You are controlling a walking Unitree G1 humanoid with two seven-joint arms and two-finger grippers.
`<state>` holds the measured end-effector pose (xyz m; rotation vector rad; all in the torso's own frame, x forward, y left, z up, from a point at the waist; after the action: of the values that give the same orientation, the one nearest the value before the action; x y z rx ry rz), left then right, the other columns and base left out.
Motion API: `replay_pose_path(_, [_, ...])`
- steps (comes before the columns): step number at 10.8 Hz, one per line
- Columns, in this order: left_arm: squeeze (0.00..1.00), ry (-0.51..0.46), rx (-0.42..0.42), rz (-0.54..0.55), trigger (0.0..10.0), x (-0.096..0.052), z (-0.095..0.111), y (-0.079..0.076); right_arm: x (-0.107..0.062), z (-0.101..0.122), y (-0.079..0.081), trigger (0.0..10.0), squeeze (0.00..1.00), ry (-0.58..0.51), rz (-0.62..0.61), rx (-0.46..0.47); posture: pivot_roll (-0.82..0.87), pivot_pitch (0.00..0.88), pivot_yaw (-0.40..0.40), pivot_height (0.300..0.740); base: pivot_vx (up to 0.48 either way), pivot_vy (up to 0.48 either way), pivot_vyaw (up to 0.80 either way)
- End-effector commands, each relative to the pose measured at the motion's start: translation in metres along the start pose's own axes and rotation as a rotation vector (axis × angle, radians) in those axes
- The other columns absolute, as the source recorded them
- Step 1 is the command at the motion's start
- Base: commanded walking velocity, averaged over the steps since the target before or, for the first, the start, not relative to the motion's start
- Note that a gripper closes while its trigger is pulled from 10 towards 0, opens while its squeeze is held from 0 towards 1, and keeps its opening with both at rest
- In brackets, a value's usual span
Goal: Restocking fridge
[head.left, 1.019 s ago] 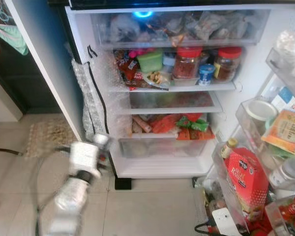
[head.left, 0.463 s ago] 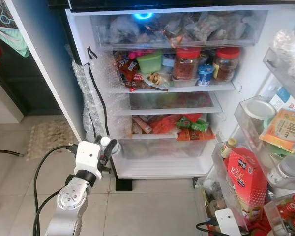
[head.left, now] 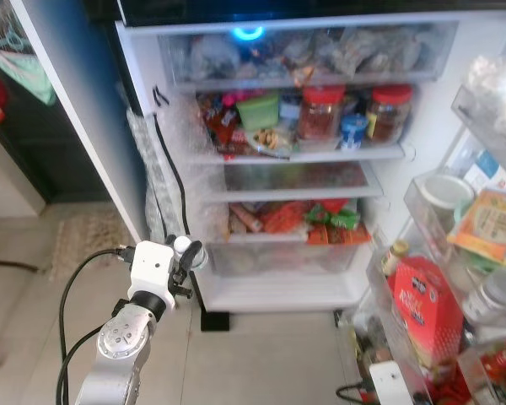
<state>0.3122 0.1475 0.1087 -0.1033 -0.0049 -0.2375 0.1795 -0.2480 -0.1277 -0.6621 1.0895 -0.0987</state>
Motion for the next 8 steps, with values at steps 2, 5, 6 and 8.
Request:
replay_pose_path(2, [0.00, -0.018, 0.001, -0.012, 10.0, 0.0001, 0.0093, -0.0011, 0.0008, -0.0021, -0.0112, 10.0, 0.00, 0.052, -0.081, 0.009, -0.01, 0.032, 0.020, 0.740, 0.315, 0.000, 0.00])
replay_pose_path(5, [0.00, -0.013, -0.002, -0.022, 10.0, 0.0015, 0.0100, -0.0026, -0.0002, -0.0023, -0.0143, 10.0, 0.00, 0.068, -0.129, 0.020, -0.01, 0.035, 0.024, 0.740, 0.320, 0.000, 0.00])
replay_pose_path(6, [0.00, -0.007, -0.003, -0.028, 10.0, 0.0020, 0.0097, -0.0033, -0.0011, -0.0027, -0.0168, 10.0, 0.00, 0.082, -0.167, 0.022, -0.01, 0.033, 0.024, 0.740, 0.322, 0.000, 0.00])
replay_pose_path(8, [0.00, 0.004, -0.005, -0.037, 10.0, 0.0018, 0.0076, -0.0043, -0.0018, -0.0011, -0.0185, 10.0, 0.00, 0.082, -0.194, 0.008, -0.01, 0.032, 0.026, 0.740, 0.321, 0.000, 0.00])
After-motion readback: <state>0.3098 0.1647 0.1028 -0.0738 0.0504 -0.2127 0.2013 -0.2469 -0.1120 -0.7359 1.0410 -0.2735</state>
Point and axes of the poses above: a point about 5 cm out from each wrist's last joint towards the gripper, its own x axis pointing out of the wrist towards the gripper, its own z axis along the axis of the wrist's last joint, y = z × x, the point moved 5 cm from there along x, pointing out of the wrist towards the gripper, and after that the axes turned 13 degrees about -x, right-handed, at the moved point
